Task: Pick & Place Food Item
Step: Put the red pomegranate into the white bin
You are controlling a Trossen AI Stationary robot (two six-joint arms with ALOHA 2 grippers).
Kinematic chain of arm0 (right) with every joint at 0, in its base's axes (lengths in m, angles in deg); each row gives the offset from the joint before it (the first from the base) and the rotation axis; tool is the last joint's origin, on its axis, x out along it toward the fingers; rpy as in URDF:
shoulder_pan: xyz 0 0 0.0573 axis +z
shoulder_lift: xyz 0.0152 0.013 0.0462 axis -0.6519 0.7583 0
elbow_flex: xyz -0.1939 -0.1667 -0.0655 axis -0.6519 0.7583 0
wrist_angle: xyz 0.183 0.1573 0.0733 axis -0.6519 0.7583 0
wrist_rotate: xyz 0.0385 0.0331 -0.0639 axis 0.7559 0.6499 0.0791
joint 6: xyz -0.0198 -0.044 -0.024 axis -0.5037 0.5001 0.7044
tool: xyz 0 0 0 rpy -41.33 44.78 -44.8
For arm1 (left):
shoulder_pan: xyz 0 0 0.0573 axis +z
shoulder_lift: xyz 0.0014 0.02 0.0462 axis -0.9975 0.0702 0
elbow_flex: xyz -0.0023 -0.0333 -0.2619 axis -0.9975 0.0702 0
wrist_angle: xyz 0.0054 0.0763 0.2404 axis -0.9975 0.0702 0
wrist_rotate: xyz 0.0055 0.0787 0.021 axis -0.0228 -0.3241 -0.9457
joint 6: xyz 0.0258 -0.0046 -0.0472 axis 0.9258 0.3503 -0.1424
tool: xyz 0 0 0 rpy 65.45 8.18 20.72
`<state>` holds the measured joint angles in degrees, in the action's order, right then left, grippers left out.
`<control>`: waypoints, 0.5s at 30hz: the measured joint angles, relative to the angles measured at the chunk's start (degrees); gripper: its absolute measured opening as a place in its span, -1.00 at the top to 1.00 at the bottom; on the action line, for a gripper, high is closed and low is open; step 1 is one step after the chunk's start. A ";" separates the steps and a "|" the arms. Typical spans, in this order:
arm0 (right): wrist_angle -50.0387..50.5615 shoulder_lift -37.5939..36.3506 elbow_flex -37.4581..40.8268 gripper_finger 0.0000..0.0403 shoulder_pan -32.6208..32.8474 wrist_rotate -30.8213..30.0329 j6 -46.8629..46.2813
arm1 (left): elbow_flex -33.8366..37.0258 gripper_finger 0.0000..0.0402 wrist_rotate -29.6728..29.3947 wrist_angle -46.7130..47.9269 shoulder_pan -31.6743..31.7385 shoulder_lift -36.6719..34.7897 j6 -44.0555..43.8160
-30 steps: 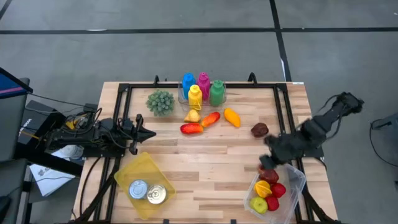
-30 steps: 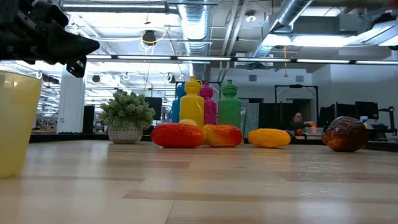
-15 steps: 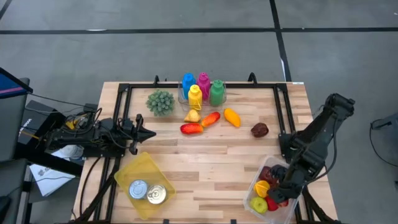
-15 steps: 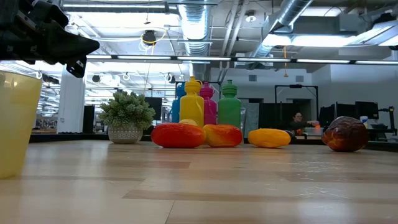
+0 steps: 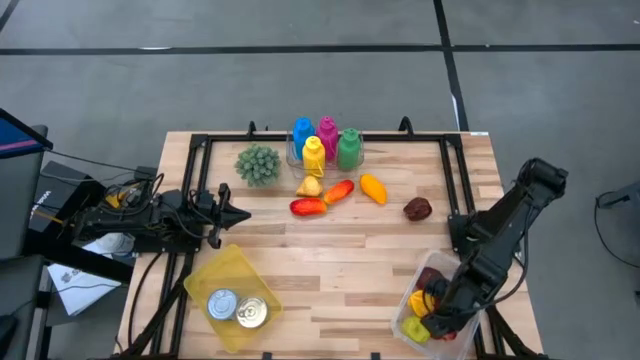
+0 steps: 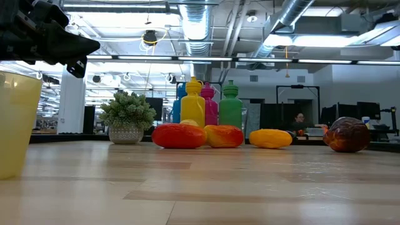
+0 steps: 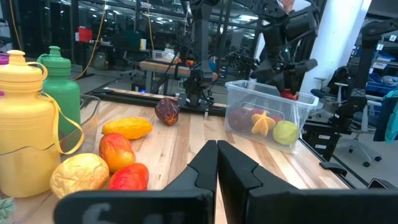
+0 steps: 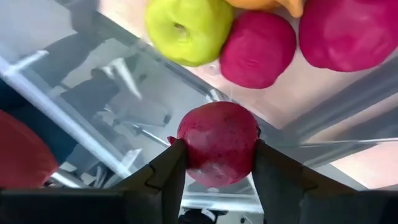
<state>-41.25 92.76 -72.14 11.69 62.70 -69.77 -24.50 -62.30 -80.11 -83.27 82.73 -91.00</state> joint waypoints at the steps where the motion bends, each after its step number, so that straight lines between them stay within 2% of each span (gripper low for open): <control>1: 0.21 0.52 0.00 0.20 0.00 0.29 0.01 | 0.00 1.00 0.00 0.01 0.01 0.00 -0.02; 12: -0.64 6.04 0.00 0.19 -0.02 0.59 3.88 | 0.00 1.00 0.00 0.00 0.00 0.00 -0.01; 15: -1.24 6.81 0.00 0.16 -0.11 2.34 4.60 | 0.00 1.00 0.00 0.00 0.00 0.00 0.00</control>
<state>-42.48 99.57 -72.14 11.58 65.03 -65.17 -24.50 -62.30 -80.11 -83.28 82.73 -91.00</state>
